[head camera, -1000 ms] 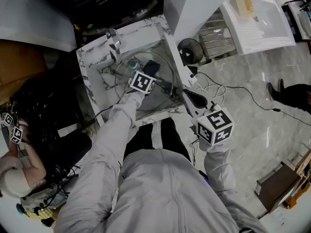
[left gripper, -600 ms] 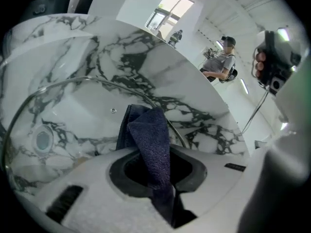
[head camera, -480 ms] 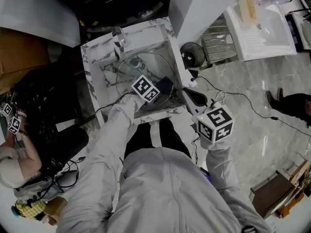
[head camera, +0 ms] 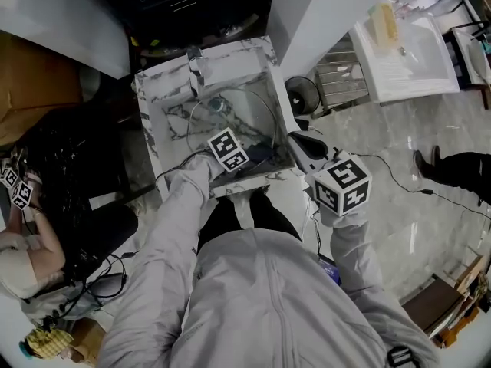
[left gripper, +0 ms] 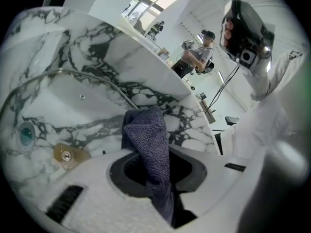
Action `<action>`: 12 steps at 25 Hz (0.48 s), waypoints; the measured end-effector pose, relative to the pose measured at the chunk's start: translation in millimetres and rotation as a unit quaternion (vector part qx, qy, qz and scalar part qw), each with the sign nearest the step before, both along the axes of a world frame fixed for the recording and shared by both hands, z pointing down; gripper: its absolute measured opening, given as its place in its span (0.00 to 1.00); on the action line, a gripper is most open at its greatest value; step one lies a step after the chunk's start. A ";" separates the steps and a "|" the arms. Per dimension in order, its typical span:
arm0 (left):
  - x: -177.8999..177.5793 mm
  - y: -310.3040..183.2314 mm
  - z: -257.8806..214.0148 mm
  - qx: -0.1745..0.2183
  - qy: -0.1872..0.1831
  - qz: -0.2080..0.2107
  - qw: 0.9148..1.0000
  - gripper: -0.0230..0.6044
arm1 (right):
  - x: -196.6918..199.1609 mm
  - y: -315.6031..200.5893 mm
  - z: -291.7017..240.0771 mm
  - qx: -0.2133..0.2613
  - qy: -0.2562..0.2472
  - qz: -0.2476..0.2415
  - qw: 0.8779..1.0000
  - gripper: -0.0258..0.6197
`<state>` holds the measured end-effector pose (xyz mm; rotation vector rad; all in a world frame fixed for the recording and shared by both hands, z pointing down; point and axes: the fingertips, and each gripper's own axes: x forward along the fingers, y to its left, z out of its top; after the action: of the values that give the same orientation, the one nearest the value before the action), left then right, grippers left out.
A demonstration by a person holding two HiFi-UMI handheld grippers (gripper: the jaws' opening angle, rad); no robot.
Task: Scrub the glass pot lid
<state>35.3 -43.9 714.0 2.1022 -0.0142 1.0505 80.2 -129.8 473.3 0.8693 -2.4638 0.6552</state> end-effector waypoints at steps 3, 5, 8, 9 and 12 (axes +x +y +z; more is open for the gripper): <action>-13.2 -16.6 -26.8 0.063 0.000 -0.010 0.998 0.16 | -0.1 -3.0 -12.1 0.012 0.003 0.013 1.000 0.09; -23.6 -28.5 -53.7 0.115 0.008 -0.020 0.993 0.16 | -3.3 -8.2 -22.9 0.026 0.004 0.021 0.999 0.09; -38.4 -47.5 -98.3 0.188 0.030 -0.050 0.980 0.16 | -10.5 -20.2 -44.6 0.057 0.001 0.030 0.998 0.09; -43.5 -53.4 -112.3 0.208 0.036 -0.065 0.975 0.16 | -13.1 -23.0 -52.2 0.068 -0.001 0.033 0.997 0.09; -58.2 -65.3 -151.2 0.263 0.046 -0.107 0.958 0.16 | -20.9 -25.3 -71.5 0.096 -0.005 0.036 0.995 0.09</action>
<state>-23.0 -109.2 562.8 2.5506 -0.5159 0.8800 59.3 -155.1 401.8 1.0342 -2.5458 0.4527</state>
